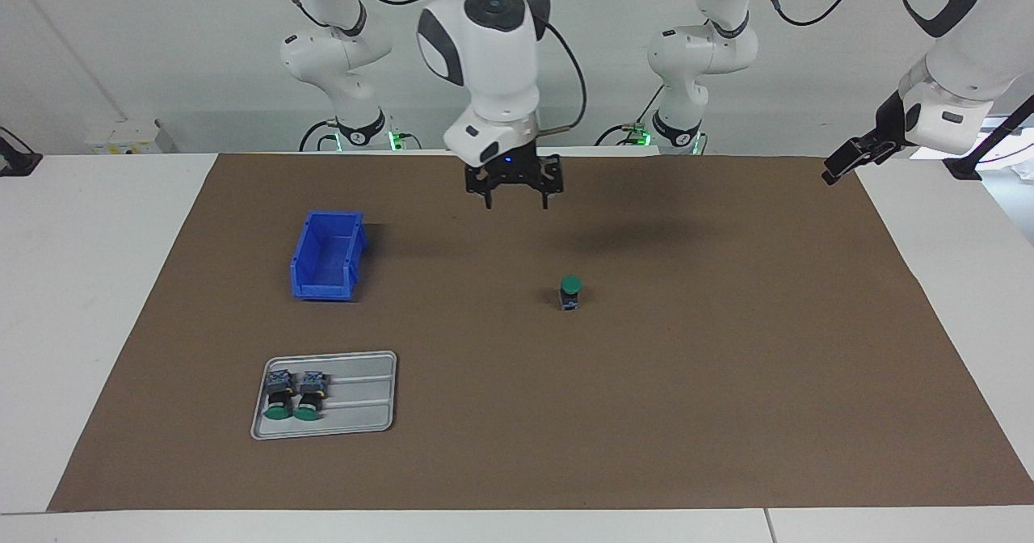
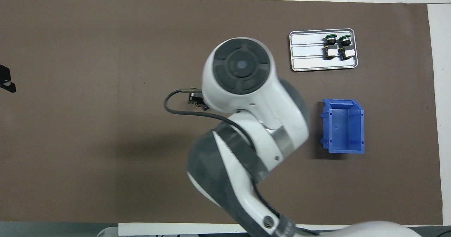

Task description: Place and press button with both arms

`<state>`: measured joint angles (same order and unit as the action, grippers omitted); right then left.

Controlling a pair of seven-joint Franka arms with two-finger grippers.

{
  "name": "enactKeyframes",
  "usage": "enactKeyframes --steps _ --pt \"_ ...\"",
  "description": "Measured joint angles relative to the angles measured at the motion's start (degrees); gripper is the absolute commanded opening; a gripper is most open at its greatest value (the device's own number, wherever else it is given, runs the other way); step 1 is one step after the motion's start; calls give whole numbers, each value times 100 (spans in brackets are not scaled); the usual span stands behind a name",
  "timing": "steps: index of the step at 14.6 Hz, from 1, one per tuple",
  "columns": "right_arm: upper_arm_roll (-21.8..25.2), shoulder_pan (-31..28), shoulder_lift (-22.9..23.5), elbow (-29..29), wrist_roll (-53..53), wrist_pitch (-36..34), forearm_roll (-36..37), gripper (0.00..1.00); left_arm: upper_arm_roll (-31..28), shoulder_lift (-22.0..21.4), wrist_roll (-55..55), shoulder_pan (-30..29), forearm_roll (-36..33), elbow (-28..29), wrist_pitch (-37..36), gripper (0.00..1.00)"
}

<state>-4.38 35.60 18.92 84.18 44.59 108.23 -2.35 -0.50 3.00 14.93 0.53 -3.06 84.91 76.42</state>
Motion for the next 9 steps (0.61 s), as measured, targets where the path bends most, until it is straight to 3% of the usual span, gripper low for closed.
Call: enactKeyframes --steps 4,9 --pt "23 349 900 -158 74 904 399 99 -8 29 -52 -189 -3 26 -9 100" --pt "44 360 1331 62 68 1554 735 99 -7 25 -60 -294 -2 118 56 100"
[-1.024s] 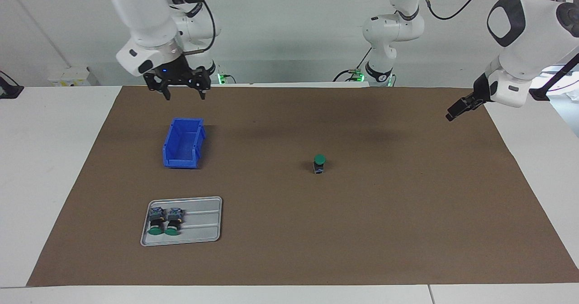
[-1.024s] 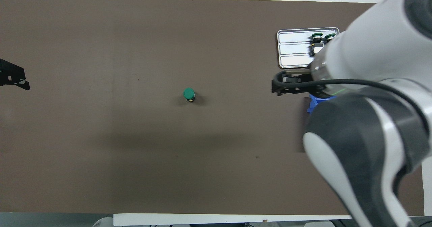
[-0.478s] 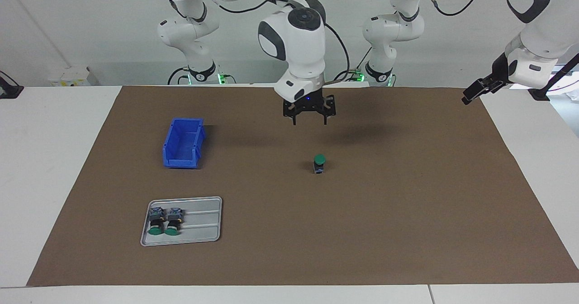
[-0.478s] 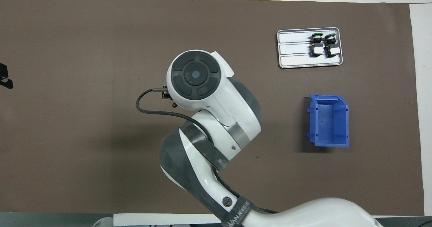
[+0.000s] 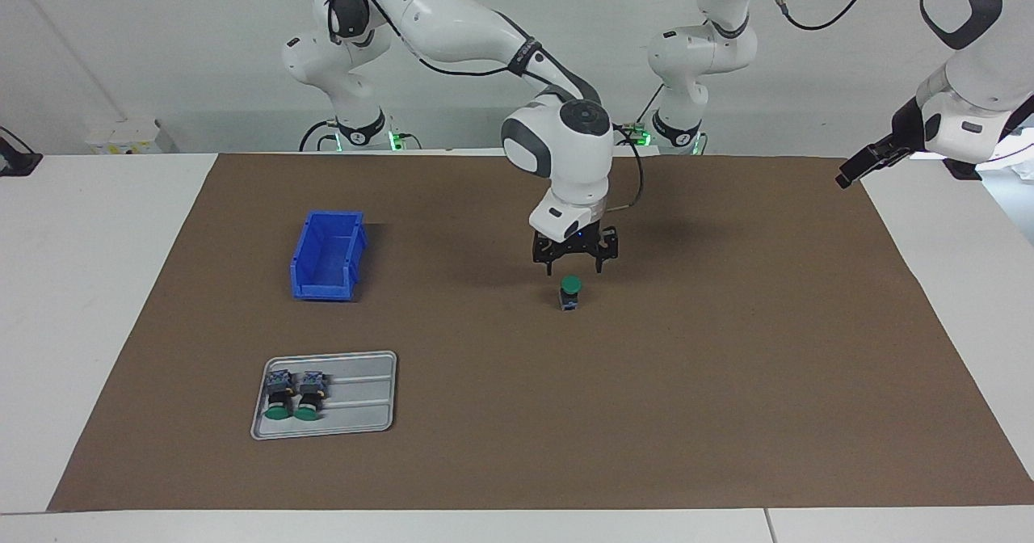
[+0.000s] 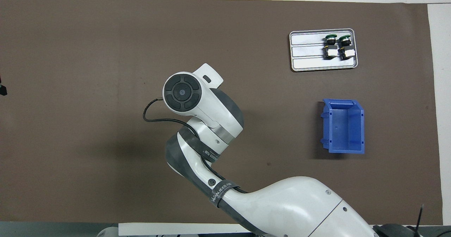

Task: Place and press button with both arms
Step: 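Carry the green button with the right gripper to the blue bin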

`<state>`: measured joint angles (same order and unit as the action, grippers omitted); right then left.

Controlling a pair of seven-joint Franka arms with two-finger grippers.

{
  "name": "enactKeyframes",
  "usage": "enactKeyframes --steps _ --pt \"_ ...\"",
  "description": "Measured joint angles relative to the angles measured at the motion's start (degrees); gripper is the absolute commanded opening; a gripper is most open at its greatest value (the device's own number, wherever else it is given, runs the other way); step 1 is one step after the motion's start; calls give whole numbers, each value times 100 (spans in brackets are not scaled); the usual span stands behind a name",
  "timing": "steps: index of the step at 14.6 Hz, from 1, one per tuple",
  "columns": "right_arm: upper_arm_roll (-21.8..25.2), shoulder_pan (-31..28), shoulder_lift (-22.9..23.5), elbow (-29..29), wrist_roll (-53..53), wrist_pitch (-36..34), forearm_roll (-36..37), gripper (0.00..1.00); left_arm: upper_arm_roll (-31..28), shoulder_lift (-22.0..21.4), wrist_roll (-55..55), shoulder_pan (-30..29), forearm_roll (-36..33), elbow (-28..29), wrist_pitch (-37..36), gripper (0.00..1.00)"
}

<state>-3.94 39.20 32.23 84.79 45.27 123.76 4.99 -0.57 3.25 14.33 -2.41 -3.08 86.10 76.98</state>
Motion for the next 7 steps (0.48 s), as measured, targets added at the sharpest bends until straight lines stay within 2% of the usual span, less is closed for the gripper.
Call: enactKeyframes --steps 2,3,7 --pt "0 0 22 220 -1 328 110 96 40 0 -15 6 8 6 117 100" --pt "0 0 42 307 -1 426 177 90 73 -1 -20 40 11 21 177 100" --pt "0 0 175 385 -3 560 417 44 144 -1 -276 202 109 67 291 100"
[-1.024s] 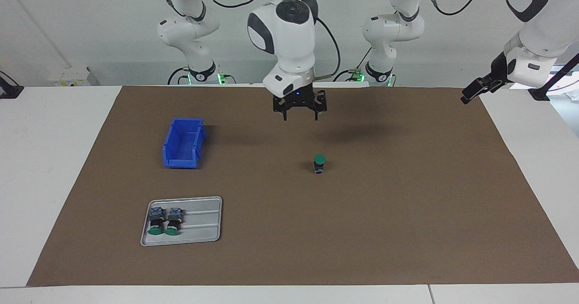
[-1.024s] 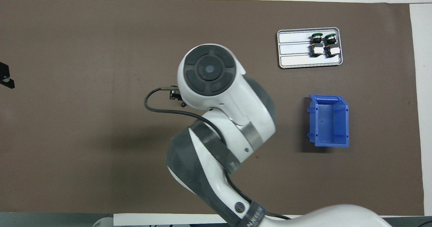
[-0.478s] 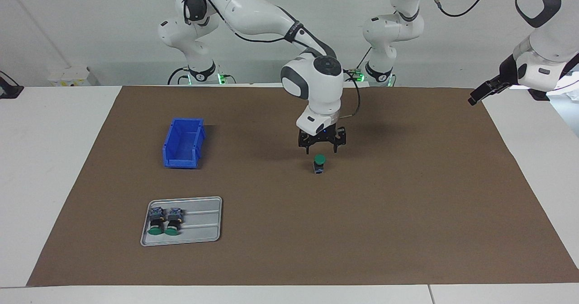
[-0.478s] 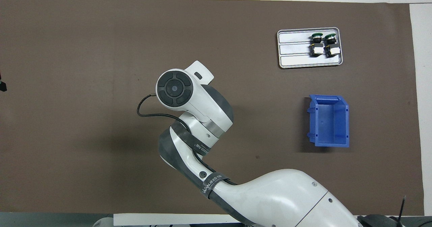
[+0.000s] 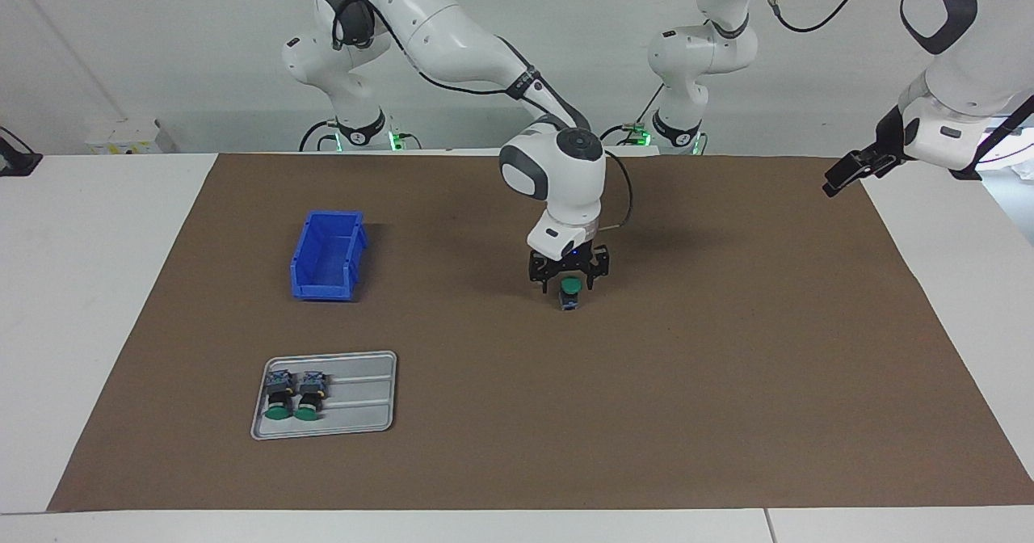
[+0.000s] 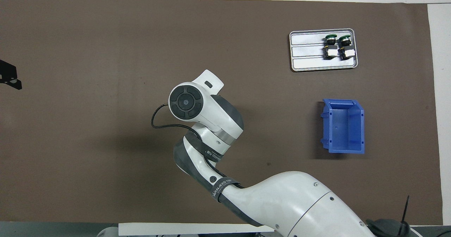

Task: Place and press button with both arms
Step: 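Carry the green button with the right gripper to the blue bin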

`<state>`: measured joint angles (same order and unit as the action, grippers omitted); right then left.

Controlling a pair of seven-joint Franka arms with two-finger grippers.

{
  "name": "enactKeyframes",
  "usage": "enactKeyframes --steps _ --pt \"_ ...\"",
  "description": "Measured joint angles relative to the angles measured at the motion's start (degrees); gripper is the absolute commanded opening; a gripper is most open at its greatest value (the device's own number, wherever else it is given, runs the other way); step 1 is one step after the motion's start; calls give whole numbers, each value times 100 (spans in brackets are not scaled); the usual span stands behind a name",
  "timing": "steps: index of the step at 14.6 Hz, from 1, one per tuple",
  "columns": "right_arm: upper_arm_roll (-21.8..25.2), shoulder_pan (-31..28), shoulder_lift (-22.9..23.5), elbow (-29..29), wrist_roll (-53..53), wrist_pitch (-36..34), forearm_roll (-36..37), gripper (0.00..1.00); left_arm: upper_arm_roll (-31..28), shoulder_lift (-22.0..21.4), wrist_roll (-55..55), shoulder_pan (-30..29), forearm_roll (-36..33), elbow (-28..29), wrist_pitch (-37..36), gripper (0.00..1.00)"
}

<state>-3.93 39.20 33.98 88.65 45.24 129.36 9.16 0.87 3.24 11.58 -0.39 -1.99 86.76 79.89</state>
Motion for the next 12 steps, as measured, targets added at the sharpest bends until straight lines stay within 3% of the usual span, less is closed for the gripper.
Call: enactKeyframes --steps 2,3,8,10,12 --pt "0 0 0 -9 0 3 0 5 -4 -1 -405 -3 119 7 29 100" --pt "-1 1 0 -14 0 3 0 0 -9 -2 -578 -9 130 10 30 100" --pt "43 -152 -104 -156 -127 -299 -3 0 -23 -9 -870 -7 155 40 34 100" --pt "68 -503 -449 -98 -550 -611 -3 0 -20 -9 -876 -5 156 49 41 100" --pt "75 -991 -1130 390 -1116 -872 -8 0 -18 -9 -878 -4 157 52 44 100"
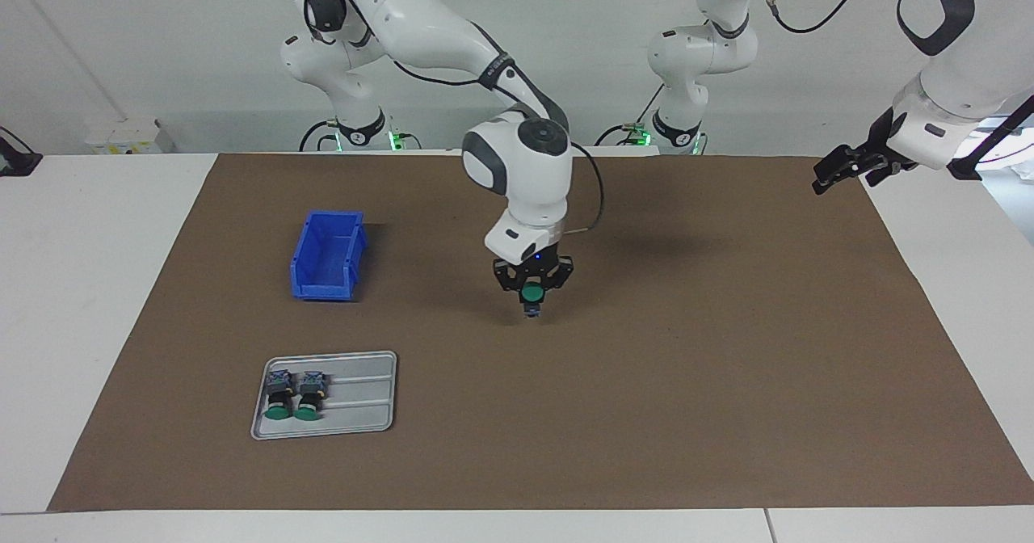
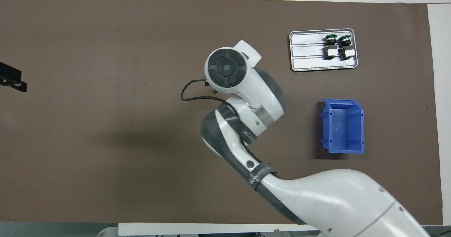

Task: Place and press button with both arms
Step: 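Carry the green button with the right gripper to the blue bin, then lower the button into the blue bin and open the right gripper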

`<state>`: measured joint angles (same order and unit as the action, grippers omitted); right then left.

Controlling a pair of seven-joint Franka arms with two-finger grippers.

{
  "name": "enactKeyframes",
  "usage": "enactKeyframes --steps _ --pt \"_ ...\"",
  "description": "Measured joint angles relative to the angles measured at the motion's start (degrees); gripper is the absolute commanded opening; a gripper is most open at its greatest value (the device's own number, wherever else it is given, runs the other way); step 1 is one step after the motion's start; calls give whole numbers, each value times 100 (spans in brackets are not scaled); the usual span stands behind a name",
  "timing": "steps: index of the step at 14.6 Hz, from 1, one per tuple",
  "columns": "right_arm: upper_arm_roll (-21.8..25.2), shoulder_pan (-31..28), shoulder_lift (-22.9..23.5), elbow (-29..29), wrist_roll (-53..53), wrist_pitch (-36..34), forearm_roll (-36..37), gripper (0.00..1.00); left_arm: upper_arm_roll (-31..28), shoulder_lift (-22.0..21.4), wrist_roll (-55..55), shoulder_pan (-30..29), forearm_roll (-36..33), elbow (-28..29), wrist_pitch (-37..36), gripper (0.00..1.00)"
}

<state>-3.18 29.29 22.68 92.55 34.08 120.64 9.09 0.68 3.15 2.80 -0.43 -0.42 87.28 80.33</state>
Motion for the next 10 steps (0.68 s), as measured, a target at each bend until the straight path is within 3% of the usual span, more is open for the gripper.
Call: enactKeyframes --steps 6,8,10 --pt "10 -1562 -2627 2744 -2418 -95 -272 1 0 0 0 0 0 2 2 100" --pt "32 -2191 -3202 3329 -3418 -92 -522 2 -11 0 1 -12 0 3 2 100" --pt "60 -2778 -3459 3660 -4129 -74 -714 2 -33 -2 1 -48 0 3 2 100"
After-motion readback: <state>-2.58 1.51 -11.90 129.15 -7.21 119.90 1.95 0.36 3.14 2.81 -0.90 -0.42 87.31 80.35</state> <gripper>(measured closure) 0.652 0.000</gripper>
